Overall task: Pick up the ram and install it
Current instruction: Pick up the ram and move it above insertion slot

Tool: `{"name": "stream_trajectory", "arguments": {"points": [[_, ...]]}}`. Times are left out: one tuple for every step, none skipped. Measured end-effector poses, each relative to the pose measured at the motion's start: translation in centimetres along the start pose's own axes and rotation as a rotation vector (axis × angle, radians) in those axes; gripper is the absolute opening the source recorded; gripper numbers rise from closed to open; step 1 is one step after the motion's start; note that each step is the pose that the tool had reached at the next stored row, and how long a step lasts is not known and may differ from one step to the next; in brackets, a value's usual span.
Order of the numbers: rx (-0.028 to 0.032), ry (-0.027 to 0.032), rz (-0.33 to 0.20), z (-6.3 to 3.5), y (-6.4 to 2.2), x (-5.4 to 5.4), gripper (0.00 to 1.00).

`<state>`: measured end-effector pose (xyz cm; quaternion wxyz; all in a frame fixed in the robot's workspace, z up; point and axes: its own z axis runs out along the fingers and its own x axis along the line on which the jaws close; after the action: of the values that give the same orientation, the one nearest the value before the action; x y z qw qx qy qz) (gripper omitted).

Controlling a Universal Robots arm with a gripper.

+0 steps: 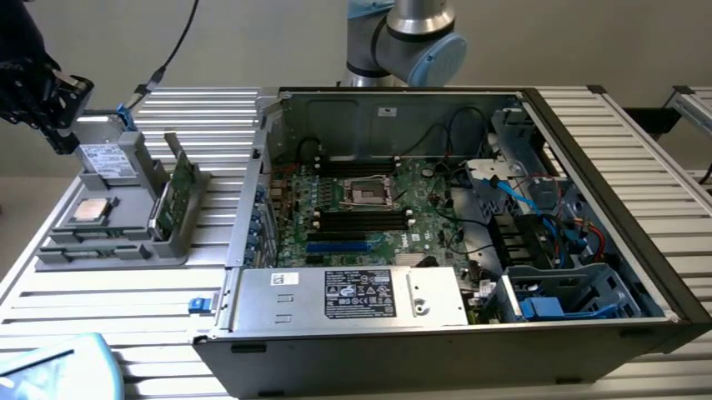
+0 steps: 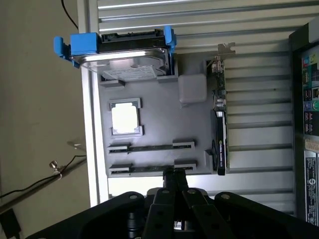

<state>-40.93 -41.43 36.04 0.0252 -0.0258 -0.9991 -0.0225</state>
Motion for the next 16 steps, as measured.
{"name": "stream_trajectory", "arguments": {"points": [[0.0009, 0.0008, -0.019, 0.00, 0.00, 0.00, 0.11], [0.0019, 0.0016, -0.036, 0.00, 0.00, 0.00, 0.11], [0.0028, 0.0024, -0.054, 0.00, 0.00, 0.00, 0.11], [0.0038, 0.0033, -0.073, 0.00, 0.00, 0.00, 0.11], [0.0047, 0.0040, -0.092, 0.01, 0.00, 0.00, 0.11], [0.0057, 0.0048, -0.110, 0.01, 0.00, 0.00, 0.11], [0.0066, 0.0057, -0.127, 0.01, 0.00, 0.00, 0.11], [0.0076, 0.0065, -0.146, 0.02, 0.00, 0.00, 0.11], [0.0085, 0.0072, -0.163, 0.02, 0.00, 0.00, 0.11], [0.0093, 0.0079, -0.182, 0.04, 0.00, 0.00, 0.11], [0.0101, 0.0087, -0.199, 0.06, 0.00, 0.00, 0.11], [0.0109, 0.0095, -0.217, 0.08, 0.00, 0.00, 0.11], [0.0118, 0.0104, -0.236, 0.11, 0.00, 0.00, 0.11], [0.0127, 0.0113, -0.255, 0.14, 0.00, 0.00, 0.11], [0.0136, 0.0121, -0.274, 0.16, 0.00, -0.01, 0.11], [0.0144, 0.0128, -0.290, 0.19, 0.00, -0.01, 0.11]]}}
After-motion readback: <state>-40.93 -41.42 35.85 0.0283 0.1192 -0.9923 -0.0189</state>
